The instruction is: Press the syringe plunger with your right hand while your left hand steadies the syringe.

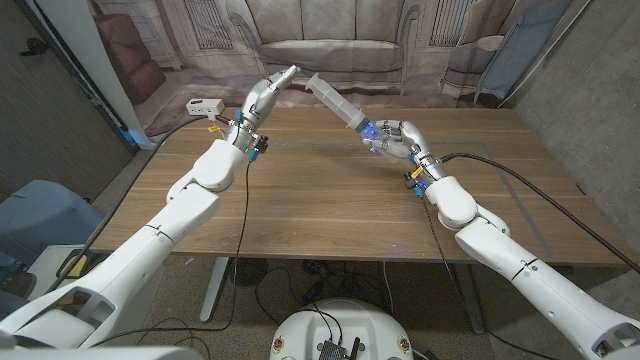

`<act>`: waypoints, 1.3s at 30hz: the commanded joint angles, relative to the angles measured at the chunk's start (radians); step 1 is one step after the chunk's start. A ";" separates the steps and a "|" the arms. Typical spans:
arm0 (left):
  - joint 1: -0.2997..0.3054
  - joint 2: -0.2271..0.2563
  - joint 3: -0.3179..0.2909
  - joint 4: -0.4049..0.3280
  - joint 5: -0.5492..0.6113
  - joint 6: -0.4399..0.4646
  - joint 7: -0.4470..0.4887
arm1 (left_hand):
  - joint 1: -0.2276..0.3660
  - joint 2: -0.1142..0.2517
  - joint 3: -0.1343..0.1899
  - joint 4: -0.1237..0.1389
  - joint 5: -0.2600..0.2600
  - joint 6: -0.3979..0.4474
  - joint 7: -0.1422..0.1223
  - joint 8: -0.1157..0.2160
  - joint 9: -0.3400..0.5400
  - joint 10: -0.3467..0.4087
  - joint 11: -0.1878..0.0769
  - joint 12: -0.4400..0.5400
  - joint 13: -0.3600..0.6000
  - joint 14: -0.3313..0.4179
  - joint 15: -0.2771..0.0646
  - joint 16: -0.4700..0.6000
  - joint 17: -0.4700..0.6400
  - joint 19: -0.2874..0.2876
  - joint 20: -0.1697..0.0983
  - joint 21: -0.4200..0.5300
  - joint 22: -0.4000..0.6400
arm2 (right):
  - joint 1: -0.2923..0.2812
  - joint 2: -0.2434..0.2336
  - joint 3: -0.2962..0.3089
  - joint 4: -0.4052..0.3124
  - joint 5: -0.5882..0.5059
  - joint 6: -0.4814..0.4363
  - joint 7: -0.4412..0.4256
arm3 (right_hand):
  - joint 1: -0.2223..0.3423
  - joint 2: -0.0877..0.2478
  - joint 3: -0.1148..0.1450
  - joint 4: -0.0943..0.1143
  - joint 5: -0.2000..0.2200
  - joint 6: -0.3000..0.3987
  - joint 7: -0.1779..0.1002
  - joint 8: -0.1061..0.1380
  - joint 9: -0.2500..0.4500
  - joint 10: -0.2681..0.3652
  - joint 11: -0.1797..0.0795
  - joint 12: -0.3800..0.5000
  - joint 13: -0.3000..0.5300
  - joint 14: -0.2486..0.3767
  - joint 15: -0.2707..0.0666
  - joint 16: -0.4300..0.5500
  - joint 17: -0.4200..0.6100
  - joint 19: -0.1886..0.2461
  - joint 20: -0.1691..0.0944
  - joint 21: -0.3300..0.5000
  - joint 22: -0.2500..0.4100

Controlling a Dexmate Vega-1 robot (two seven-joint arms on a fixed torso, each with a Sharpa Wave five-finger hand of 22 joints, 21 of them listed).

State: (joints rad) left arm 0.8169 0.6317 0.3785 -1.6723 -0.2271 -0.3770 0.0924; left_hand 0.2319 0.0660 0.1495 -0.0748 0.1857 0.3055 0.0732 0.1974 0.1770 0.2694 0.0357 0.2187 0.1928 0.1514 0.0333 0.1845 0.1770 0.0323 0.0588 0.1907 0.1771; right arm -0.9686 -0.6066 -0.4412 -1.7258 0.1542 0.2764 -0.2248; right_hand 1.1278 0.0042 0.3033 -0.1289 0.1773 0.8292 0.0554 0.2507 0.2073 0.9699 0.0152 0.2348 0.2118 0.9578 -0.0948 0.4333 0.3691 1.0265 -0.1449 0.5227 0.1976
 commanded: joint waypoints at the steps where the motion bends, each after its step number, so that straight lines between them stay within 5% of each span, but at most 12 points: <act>1: -0.027 -0.002 0.024 0.017 0.010 -0.014 -0.040 | 0.008 -0.004 0.003 -0.005 0.004 0.011 -0.005 -0.003 0.003 0.005 -0.004 -0.002 0.003 0.002 -0.007 0.002 0.002 0.000 -0.008 0.001 0.003 | -0.002 0.009 0.001 0.008 -0.005 0.011 -0.009 | 0.065 0.177 0.077 0.071 0.005 0.092 -0.070 -0.001 0.003 0.015 0.010 0.002 0.006 0.053 -0.092 0.000 0.007 -0.003 0.001 0.008 0.003; 39: -0.045 -0.008 0.055 0.030 -0.025 -0.008 -0.103 | 0.006 -0.007 -0.001 -0.007 0.005 0.029 -0.009 -0.001 0.003 0.019 -0.014 0.000 0.003 0.010 -0.009 0.005 0.002 -0.005 0.012 0.003 0.003 | 0.033 0.033 -0.016 0.034 -0.002 0.016 0.004 | 0.065 0.175 0.075 0.071 0.003 0.095 -0.072 -0.010 0.006 0.015 0.008 -0.004 0.011 0.058 -0.092 -0.012 0.013 -0.013 -0.001 0.036 0.001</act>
State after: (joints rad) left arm 0.7753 0.6233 0.4261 -1.6434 -0.2490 -0.3933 0.0030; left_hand 0.2318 0.0660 0.1451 -0.0787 0.1857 0.3232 0.0661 0.1953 0.1742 0.2839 0.0210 0.2147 0.1931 0.1535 0.0246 0.1845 0.1771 0.0261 0.0617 0.1907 0.1772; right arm -0.9517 -0.5841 -0.4498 -1.7072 0.1503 0.2847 -0.2299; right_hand 1.1278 0.0042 0.3030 -0.1287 0.1776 0.8329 0.0552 0.2341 0.2125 0.9685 0.0167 0.2269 0.2206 0.9596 -0.0931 0.4257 0.3783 1.0158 -0.1449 0.5527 0.1951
